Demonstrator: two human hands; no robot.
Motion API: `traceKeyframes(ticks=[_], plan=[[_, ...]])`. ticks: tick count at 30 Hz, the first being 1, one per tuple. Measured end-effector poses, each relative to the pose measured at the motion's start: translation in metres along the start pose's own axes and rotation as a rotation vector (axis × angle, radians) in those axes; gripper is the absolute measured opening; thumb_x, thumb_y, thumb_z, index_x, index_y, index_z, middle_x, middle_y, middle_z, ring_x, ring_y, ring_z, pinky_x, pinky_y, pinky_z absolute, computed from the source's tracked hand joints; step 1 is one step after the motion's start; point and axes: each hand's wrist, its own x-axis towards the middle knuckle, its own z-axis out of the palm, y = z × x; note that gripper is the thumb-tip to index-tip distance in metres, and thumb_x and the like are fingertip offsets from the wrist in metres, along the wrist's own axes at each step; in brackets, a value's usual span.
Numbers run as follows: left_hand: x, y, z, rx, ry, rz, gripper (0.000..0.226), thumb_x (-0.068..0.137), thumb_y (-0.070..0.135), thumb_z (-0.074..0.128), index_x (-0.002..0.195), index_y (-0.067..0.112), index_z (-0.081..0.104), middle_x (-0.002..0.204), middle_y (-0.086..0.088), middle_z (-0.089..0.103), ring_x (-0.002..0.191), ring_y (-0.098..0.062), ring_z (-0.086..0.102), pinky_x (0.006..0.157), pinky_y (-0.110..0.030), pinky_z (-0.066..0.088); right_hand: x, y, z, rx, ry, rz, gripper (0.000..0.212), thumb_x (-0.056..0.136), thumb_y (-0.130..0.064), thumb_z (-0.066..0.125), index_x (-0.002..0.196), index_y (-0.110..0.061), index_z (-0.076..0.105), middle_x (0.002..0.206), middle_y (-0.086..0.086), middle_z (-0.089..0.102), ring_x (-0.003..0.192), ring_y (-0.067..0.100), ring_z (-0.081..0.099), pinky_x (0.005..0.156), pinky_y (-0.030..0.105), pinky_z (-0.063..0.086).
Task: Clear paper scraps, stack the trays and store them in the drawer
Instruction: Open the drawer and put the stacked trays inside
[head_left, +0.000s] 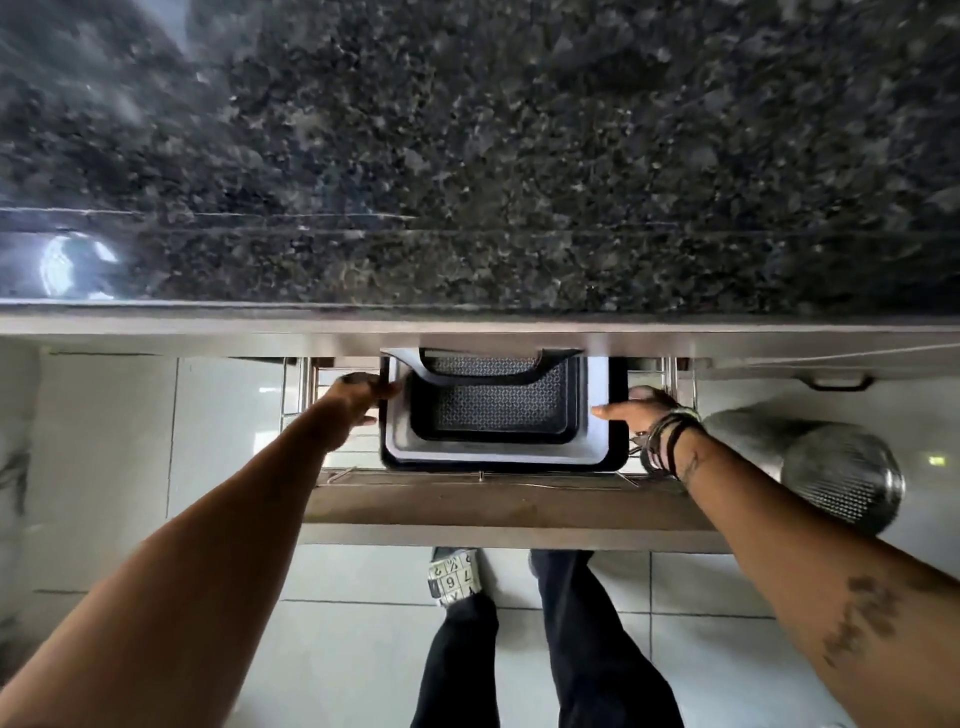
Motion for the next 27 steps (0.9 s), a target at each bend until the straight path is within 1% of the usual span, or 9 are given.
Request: traceKeyframes(ticks=[4,6,8,10,13,15,18,25,27], plan=[[-0.012,0.001,0.018,0.023,0.209,-0.030,0.021,0.086,0.010,0.068,0.104,0.010,0.059,0.085,-0.011,0.060,0.076,-0.022,0.056,0.057,-0.019,0.047,-0.026,-0.004,-0.004,-0.084,0.055,0.012,0.073,0.073,-0.034,0.076,0.134,-0.007,0.044,0.139,0.016,0.050,0.123,0.031,0.051,0.100,0.032,0.043],[-0.045,0.007,0.030,0.173,0.375,0.019,0.026,0.084,0.016,0.067,0.107,0.006,0.060,0.101,-0.018,0.064,0.090,-0.032,0.062,0.076,-0.026,0.054,-0.066,-0.004,-0.019,-0.269,0.232,-0.073,0.063,0.072,-0.041,0.071,0.125,-0.012,0.050,0.135,0.016,0.047,0.122,0.035,0.047,0.102,0.041,0.044],[-0.092,0.008,0.042,0.374,0.635,0.207,0.048,0.080,0.030,0.064,0.121,0.008,0.056,0.131,-0.019,0.054,0.119,-0.036,0.051,0.102,-0.043,0.042,-0.113,0.005,-0.033,-0.385,0.509,-0.239,0.060,0.070,-0.042,0.066,0.120,-0.013,0.049,0.134,0.016,0.040,0.123,0.037,0.040,0.101,0.048,0.038],[-0.148,0.004,0.046,0.355,0.907,0.356,0.063,0.074,0.039,0.060,0.130,0.013,0.046,0.148,-0.015,0.037,0.134,-0.033,0.035,0.111,-0.049,0.027,-0.160,0.017,-0.041,-0.306,0.804,-0.262,0.068,0.068,-0.040,0.062,0.128,-0.013,0.041,0.143,0.018,0.034,0.127,0.039,0.035,0.103,0.052,0.034],[-0.195,-0.018,0.035,0.011,1.084,-0.030,0.076,0.079,0.042,0.060,0.142,0.010,0.034,0.154,-0.015,0.030,0.137,-0.038,0.033,0.111,-0.055,0.030,-0.202,0.043,-0.040,-0.020,0.799,0.114,0.088,0.074,-0.046,0.058,0.145,-0.010,0.021,0.154,0.022,0.022,0.134,0.041,0.032,0.107,0.055,0.034],[-0.209,-0.020,0.029,-0.425,0.947,-0.371,0.080,0.080,0.054,0.060,0.141,0.008,0.035,0.149,-0.013,0.039,0.132,-0.037,0.042,0.109,-0.050,0.038,-0.215,0.050,-0.035,0.609,0.447,0.405,0.091,0.077,-0.056,0.058,0.146,-0.008,0.021,0.153,0.021,0.025,0.130,0.036,0.038,0.107,0.051,0.035],[-0.214,-0.002,0.027,-0.957,0.630,-0.356,0.097,0.072,0.077,0.051,0.143,0.013,0.038,0.144,-0.008,0.049,0.125,-0.033,0.053,0.107,-0.045,0.043,-0.216,0.048,-0.031,1.516,-0.115,0.411,0.112,0.062,-0.072,0.060,0.146,-0.007,0.023,0.152,0.023,0.028,0.135,0.040,0.035,0.112,0.058,0.028],[-0.198,0.033,-0.002,-1.043,0.368,-0.250,0.117,0.061,0.091,0.040,0.151,0.019,0.023,0.140,-0.012,0.048,0.117,-0.037,0.056,0.096,-0.037,0.048,-0.202,0.001,-0.054,1.501,-0.166,0.212,0.127,0.061,-0.083,0.049,0.149,-0.012,-0.008,0.159,0.023,-0.001,0.142,0.047,0.015,0.116,0.059,0.017],[-0.186,0.046,-0.011,-0.989,0.227,-0.162,0.115,0.070,0.090,0.028,0.153,0.010,0.018,0.152,-0.019,0.037,0.136,-0.035,0.042,0.113,-0.038,0.031,-0.190,-0.018,-0.065,1.433,-0.203,0.121,0.121,0.063,-0.087,0.039,0.149,-0.017,-0.008,0.160,0.019,-0.001,0.142,0.045,0.020,0.116,0.059,0.018]])
